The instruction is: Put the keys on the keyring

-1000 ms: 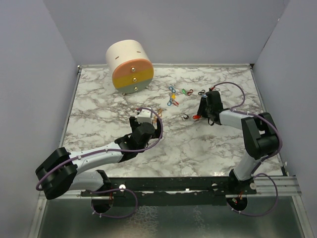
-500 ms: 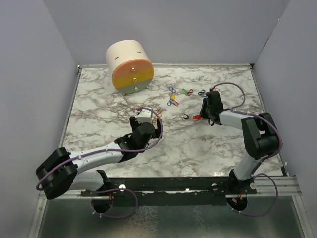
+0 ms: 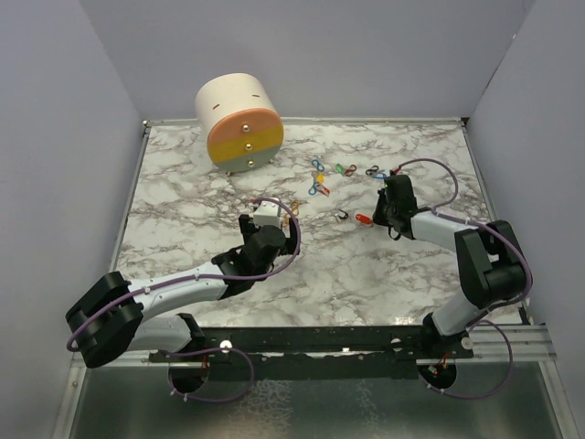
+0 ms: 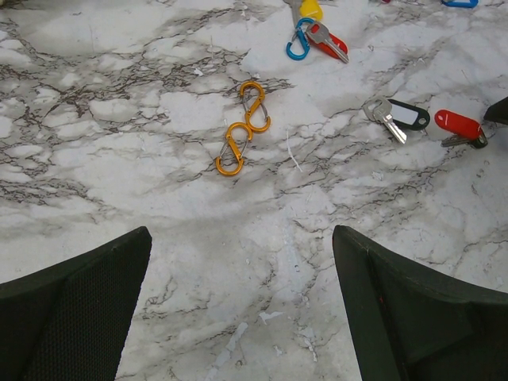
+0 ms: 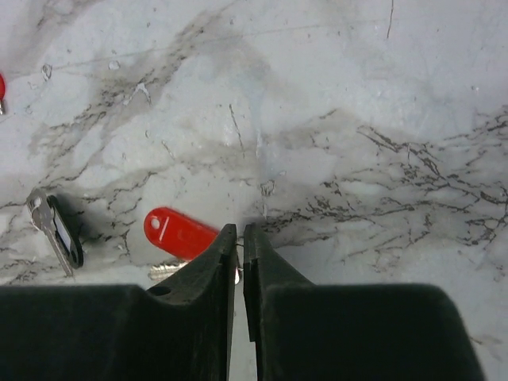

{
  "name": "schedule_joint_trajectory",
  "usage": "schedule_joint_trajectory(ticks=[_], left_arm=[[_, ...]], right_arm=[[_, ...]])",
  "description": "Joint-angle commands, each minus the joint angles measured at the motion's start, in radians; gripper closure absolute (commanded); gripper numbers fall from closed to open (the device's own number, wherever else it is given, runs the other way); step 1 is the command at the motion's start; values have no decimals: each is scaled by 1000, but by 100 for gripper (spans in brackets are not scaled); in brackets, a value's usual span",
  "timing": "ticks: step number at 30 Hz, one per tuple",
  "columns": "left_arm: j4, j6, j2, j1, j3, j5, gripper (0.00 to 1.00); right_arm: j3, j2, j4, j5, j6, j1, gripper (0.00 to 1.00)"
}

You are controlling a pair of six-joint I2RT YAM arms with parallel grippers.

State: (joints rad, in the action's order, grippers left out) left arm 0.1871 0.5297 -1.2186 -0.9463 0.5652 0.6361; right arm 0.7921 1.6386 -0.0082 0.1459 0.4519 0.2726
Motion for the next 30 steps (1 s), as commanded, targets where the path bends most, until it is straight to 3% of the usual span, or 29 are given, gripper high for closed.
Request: schedule_joint_trajectory(ticks=[1, 13, 30], left_arm=[[26, 9, 1, 5, 0, -18, 1], [28, 9, 12, 5, -8, -15, 1], [25, 9, 21, 6, -12, -15, 1]], right_arm=[[-72, -73, -12, -45, 25, -6, 89], [-138, -179, 26, -115, 38, -6, 74], [-167, -189, 10, -124, 60, -6, 71]])
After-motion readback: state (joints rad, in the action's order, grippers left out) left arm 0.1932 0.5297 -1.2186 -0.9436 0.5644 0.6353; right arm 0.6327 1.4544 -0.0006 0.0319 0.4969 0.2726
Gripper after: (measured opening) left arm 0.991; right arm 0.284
